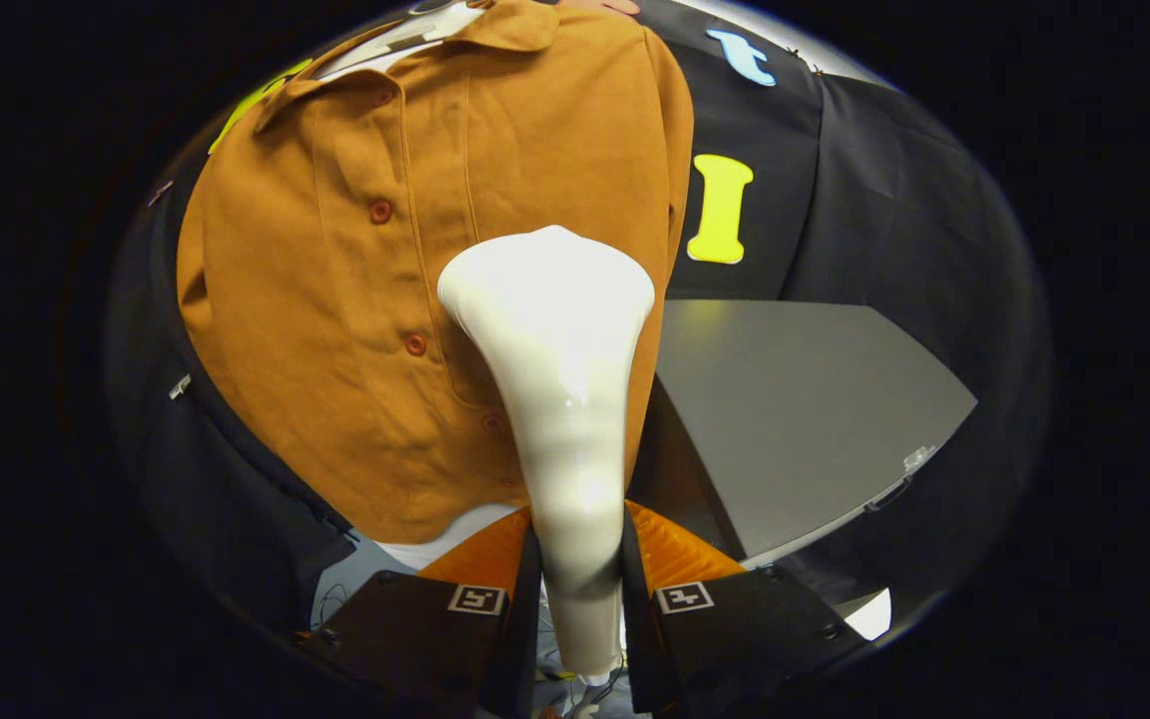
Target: Iron the clothes twice with a garment steamer, once on the left side and once on the right side.
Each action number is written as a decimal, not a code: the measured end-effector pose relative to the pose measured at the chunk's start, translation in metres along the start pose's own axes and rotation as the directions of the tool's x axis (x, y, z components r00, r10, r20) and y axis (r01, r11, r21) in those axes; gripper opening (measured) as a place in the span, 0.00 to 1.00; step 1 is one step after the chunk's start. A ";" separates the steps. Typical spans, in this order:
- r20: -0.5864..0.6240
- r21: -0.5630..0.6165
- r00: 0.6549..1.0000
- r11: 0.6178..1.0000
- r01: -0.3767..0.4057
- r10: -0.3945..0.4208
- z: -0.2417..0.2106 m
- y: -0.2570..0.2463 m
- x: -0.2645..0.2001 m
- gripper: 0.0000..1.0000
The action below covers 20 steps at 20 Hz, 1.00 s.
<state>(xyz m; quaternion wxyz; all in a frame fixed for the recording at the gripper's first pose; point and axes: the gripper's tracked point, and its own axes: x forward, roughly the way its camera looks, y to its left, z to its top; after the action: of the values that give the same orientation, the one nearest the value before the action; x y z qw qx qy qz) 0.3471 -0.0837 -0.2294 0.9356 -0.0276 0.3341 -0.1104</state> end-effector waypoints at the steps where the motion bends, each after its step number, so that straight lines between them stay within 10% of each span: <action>1: 0.032 -0.003 0.999 1.000 0.000 0.000 0.011 0.002 -0.008 0.40; 20: 0.260 -0.135 0.946 0.978 -0.162 0.193 0.104 0.149 -0.058 0.40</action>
<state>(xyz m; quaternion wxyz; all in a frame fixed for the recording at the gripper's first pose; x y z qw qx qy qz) 0.3972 0.0719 -0.1320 0.9757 -0.0648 0.2093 -0.0021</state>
